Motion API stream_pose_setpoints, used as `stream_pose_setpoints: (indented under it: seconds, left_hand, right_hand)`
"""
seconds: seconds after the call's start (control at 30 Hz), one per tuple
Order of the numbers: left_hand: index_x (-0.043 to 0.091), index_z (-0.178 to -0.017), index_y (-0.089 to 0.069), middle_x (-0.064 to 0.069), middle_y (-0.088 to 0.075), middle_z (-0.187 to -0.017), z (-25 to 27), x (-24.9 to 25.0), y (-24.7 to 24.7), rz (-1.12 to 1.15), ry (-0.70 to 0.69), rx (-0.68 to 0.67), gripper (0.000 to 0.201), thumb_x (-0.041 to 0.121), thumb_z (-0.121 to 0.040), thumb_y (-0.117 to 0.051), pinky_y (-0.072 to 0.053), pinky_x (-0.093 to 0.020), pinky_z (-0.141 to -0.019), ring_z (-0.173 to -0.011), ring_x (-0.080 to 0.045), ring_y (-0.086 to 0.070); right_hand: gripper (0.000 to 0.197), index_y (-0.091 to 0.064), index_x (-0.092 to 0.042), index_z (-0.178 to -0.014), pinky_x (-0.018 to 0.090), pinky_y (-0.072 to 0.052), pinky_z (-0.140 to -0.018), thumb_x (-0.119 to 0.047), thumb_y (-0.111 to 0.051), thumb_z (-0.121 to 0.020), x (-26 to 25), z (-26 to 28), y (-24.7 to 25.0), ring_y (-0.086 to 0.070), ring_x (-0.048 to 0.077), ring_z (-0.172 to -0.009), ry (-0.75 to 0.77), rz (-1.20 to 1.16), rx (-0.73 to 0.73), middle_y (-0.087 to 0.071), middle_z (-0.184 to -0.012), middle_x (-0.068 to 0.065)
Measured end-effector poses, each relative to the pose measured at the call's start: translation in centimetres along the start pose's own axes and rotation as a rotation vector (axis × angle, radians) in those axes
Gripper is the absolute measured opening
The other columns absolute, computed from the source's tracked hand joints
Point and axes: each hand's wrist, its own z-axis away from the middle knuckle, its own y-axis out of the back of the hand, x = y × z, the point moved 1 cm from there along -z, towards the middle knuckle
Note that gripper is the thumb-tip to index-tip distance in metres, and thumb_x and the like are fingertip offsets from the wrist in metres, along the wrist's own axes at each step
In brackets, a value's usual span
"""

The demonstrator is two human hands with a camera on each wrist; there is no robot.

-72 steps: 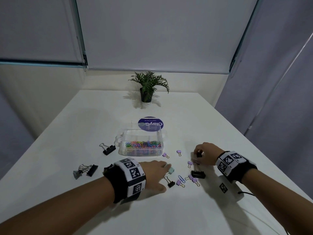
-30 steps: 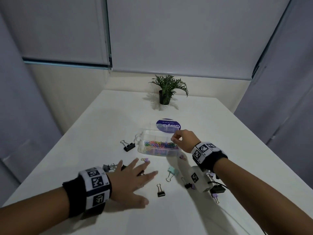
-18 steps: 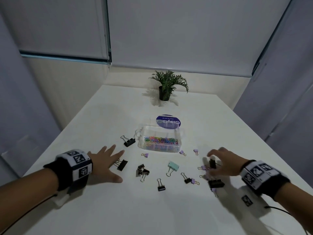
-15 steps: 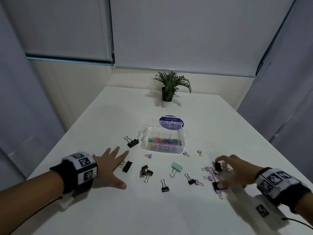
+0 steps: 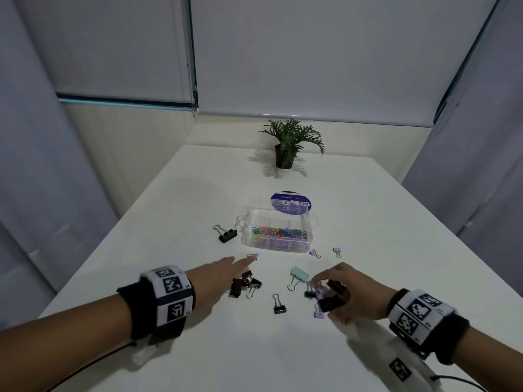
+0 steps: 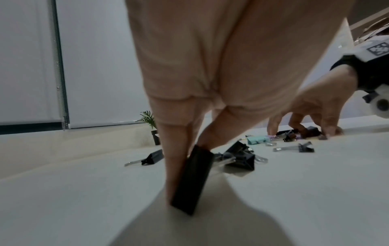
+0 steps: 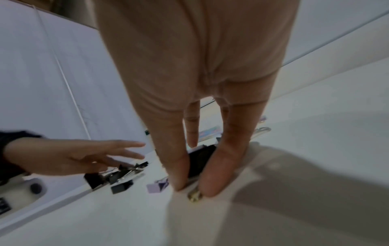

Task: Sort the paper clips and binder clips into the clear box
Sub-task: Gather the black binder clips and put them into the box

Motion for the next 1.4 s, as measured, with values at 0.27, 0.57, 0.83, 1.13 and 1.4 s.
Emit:
stream_pose_setpoints:
  seconds: [0.27, 0.57, 0.83, 1.13, 1.4]
  left_hand:
    - [0.024, -0.146, -0.024, -0.006, -0.036, -0.144, 0.0, -3.1, 0.8, 0.029, 0.098, 0.068, 0.067, -0.004, -0.089, -0.044, -0.032, -0.031, -0.111, -0.135, -0.022, -0.037]
    - [0.015, -0.137, -0.035, -0.009, -0.05, -0.127, 1.1, -2.4, 0.7, 0.175, 0.072, 0.066, 0.042, 0.025, -0.097, -0.041, -0.037, -0.017, -0.068, -0.124, -0.021, -0.05]
    - [0.025, -0.116, -0.049, 0.006, -0.049, -0.097, 0.4, -3.5, 0.5, 0.104, 0.026, 0.073, 0.036, 0.017, -0.082, -0.059, -0.033, -0.007, -0.063, -0.073, 0.001, -0.044]
    - [0.029, -0.147, -0.007, -0.005, -0.03, -0.133, -1.4, -0.5, -0.7, 0.038, -0.009, -0.009, 0.109, 0.051, -0.066, -0.077, -0.044, -0.036, -0.101, -0.118, -0.024, -0.048]
    - [0.019, -0.126, -0.042, -0.007, -0.036, -0.119, -4.2, 2.5, -0.5, 0.056, -0.074, 0.031, 0.058, 0.035, -0.077, -0.068, -0.047, -0.03, -0.085, -0.104, -0.029, -0.056]
  right_hand:
    - [0.068, -0.045, -0.024, -0.132, 0.018, -0.048, -0.083, -0.005, -0.071, -0.072, -3.6, -2.1, -0.7, -0.055, 0.02, -0.104, 0.12, -0.036, -0.025, -0.039, -0.129, 0.006]
    - [0.08, -0.037, -0.031, -0.133, 0.018, -0.051, -0.064, -0.025, -0.081, -0.066, -1.5, -0.6, 1.6, -0.048, 0.0, -0.069, -0.068, 0.014, -0.026, -0.041, -0.122, 0.001]
    - [0.093, -0.029, -0.031, -0.136, 0.018, -0.041, -0.074, -0.039, -0.082, -0.06, 0.3, 0.7, 1.3, -0.047, 0.004, -0.074, -0.168, 0.067, -0.072, -0.035, -0.118, -0.002]
    - [0.106, -0.025, -0.024, -0.14, 0.027, -0.04, -0.103, -0.038, -0.086, -0.054, -4.2, -2.8, -1.1, -0.043, 0.02, -0.114, -0.021, 0.031, -0.022, -0.032, -0.129, 0.007]
    - [0.077, -0.047, -0.03, -0.119, 0.03, -0.049, -0.092, -0.032, -0.085, -0.052, -6.1, -5.6, -1.4, -0.054, 0.022, -0.102, 0.034, -0.01, 0.018, -0.038, -0.116, 0.004]
